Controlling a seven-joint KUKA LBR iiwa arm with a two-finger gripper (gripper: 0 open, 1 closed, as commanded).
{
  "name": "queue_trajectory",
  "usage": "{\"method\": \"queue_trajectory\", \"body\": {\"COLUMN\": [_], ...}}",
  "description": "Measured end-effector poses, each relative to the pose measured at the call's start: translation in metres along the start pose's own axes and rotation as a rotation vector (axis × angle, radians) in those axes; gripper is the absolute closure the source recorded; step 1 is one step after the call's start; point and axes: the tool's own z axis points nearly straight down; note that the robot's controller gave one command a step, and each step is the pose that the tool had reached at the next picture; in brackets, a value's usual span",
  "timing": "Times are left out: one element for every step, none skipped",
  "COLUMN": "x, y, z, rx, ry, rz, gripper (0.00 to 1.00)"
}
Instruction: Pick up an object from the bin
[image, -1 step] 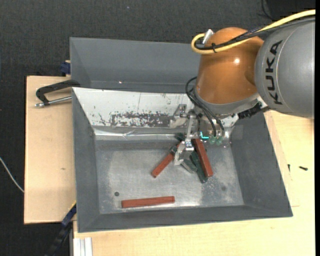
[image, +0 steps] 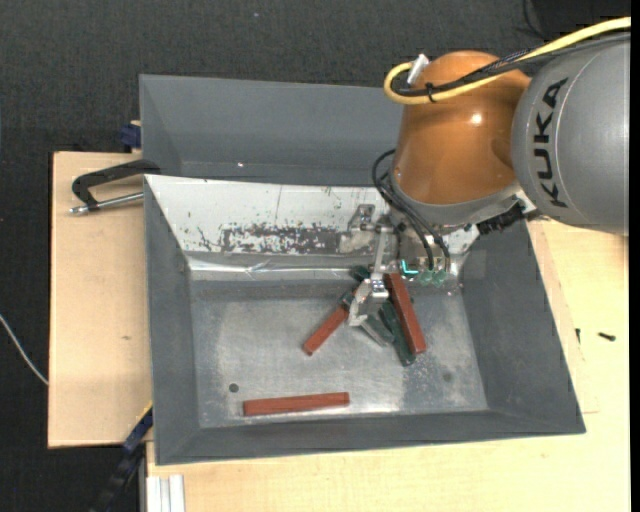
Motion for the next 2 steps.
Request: {"method": "queue_trajectory", "body": {"x": [-0.0072,-0.0071], "y": [0.0084,0.0081], "z": [0.143,0.1433], "rx": [-0.001,-0.001], "ry": [-0.008,-0.009], "rz": [-0.212,-0.211], "gripper": [1.0,1.0]}}
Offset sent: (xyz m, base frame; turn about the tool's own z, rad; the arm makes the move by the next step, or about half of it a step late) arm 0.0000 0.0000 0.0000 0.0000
